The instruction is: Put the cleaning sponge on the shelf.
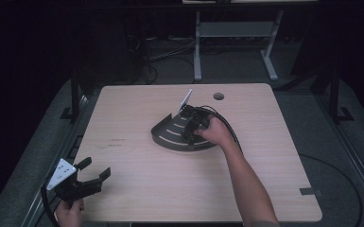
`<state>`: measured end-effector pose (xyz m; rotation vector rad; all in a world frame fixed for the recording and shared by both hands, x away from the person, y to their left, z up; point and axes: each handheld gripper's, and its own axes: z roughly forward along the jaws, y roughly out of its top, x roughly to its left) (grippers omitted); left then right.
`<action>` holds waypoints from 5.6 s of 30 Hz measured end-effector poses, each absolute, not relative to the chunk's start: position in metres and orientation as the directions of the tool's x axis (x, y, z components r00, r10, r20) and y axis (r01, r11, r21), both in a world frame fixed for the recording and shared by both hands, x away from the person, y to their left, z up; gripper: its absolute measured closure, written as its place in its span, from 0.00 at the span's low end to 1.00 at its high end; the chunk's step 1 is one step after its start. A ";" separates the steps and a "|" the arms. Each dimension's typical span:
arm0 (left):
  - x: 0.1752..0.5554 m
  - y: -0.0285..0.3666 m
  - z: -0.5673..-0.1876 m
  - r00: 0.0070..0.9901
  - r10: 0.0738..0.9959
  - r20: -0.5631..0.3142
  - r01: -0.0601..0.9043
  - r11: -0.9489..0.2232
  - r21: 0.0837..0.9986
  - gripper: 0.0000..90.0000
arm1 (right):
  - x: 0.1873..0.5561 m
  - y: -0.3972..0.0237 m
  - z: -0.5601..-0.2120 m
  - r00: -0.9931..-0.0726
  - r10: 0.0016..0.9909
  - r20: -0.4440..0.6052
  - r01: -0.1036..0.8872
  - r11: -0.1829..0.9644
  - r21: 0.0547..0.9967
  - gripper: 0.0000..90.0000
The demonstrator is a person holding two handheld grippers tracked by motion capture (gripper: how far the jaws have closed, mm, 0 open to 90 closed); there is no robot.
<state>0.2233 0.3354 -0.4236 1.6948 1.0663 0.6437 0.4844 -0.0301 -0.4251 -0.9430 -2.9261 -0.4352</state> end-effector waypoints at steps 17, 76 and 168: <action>0.225 0.335 -0.424 0.471 0.880 -0.065 0.352 -0.120 0.928 0.15 | 0.482 -0.037 -0.415 -0.809 0.573 0.133 0.586 0.764 0.272 0.24; 0.222 0.333 -0.423 0.470 0.881 -0.057 0.350 -0.127 0.928 0.15 | 0.434 -0.088 -0.371 -0.811 0.575 0.112 0.571 0.735 0.366 0.20; 0.222 0.329 -0.425 0.472 0.881 -0.036 0.359 -0.155 0.920 0.15 | 0.340 -0.232 -0.430 -0.704 0.692 0.159 0.687 0.605 0.403 0.20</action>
